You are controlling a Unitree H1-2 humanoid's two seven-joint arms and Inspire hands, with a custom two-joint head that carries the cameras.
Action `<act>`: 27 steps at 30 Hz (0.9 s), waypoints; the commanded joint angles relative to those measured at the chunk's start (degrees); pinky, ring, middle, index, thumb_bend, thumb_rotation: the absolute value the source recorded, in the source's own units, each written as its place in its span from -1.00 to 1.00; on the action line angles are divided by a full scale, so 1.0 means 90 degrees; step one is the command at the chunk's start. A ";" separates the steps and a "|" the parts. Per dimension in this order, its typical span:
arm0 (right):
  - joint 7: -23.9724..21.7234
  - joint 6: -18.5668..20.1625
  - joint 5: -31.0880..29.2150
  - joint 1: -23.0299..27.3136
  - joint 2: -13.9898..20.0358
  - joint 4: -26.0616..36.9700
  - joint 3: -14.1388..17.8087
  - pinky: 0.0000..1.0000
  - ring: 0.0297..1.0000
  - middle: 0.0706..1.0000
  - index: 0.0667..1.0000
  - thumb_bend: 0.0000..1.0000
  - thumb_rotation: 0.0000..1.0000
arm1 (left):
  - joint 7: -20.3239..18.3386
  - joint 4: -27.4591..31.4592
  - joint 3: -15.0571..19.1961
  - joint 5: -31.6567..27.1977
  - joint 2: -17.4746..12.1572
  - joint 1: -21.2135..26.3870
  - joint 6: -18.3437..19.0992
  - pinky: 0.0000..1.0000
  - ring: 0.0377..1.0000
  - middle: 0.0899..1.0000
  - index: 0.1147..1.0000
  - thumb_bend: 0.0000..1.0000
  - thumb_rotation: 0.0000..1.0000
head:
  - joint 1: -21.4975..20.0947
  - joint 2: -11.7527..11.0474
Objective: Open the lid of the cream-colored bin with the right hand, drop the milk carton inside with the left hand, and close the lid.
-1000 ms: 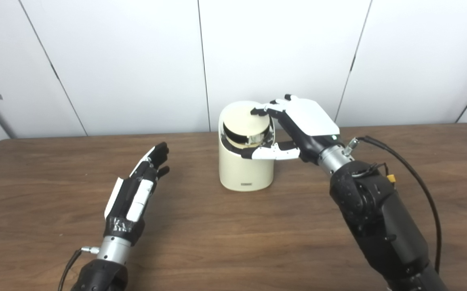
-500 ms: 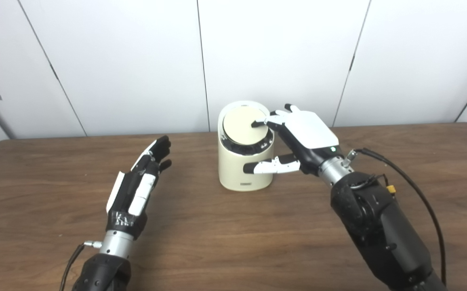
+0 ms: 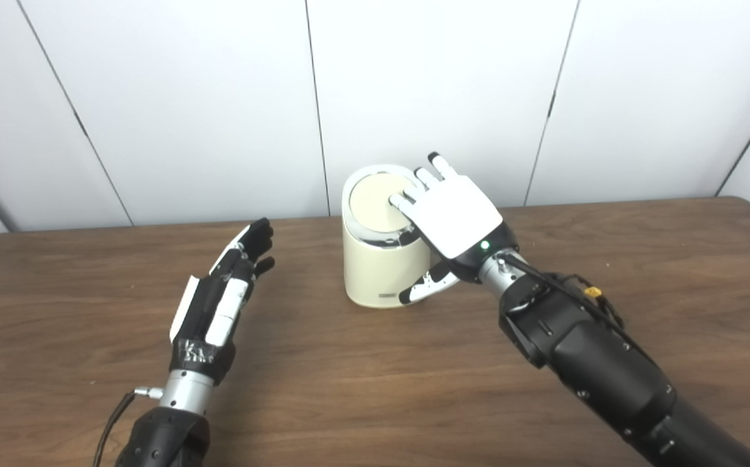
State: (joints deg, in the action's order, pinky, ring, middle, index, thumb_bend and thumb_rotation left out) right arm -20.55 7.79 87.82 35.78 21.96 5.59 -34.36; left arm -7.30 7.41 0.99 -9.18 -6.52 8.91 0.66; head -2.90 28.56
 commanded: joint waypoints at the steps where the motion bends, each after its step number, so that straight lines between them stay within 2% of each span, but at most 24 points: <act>1: -0.0702 -0.0228 0.0170 -0.0218 0.0191 -0.0588 -0.0101 1.00 0.87 0.72 0.65 0.50 0.50 | -0.0013 0.0268 0.0040 -0.0035 -0.0015 0.0164 -0.0104 0.84 0.89 0.85 0.86 0.58 0.63 | -0.0004 0.0009; 5: -0.0686 -0.0210 0.0324 -0.0263 0.0119 -0.0610 -0.0061 1.00 0.89 0.73 0.66 0.48 0.41 | -0.0007 0.0256 0.0044 -0.0009 -0.0013 0.0166 -0.0091 0.84 0.89 0.84 0.86 0.59 0.63 | -0.0005 0.0020; 10: -0.0795 -0.0296 0.0365 -0.0310 0.0096 -0.0526 -0.0069 1.00 0.89 0.74 0.67 0.47 0.44 | -0.0024 0.0252 0.0044 -0.0009 -0.0022 0.0180 -0.0092 0.85 0.89 0.85 0.86 0.60 0.63 | 0.0001 0.0024; 22: -0.0539 -0.0357 0.0248 -0.0482 0.0141 -0.0492 -0.0048 1.00 0.83 0.70 0.63 0.46 0.40 | -0.0038 0.0231 0.0073 0.0010 -0.0037 0.0170 -0.0120 0.81 0.87 0.84 0.86 0.60 0.62 | 0.0007 0.0033; 27: -0.0305 -0.0348 -0.0012 -0.0574 0.0109 -0.0401 0.0091 1.00 0.81 0.69 0.62 0.44 0.36 | -0.0032 0.0233 0.0056 0.0036 -0.0010 0.0159 -0.0104 0.81 0.87 0.84 0.87 0.60 0.63 | 0.0012 0.0035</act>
State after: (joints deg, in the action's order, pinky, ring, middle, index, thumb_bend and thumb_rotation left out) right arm -19.18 7.79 90.36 34.23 21.75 5.20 -32.78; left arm -7.61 7.60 1.29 -8.94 -6.52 8.91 0.89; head -2.72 28.83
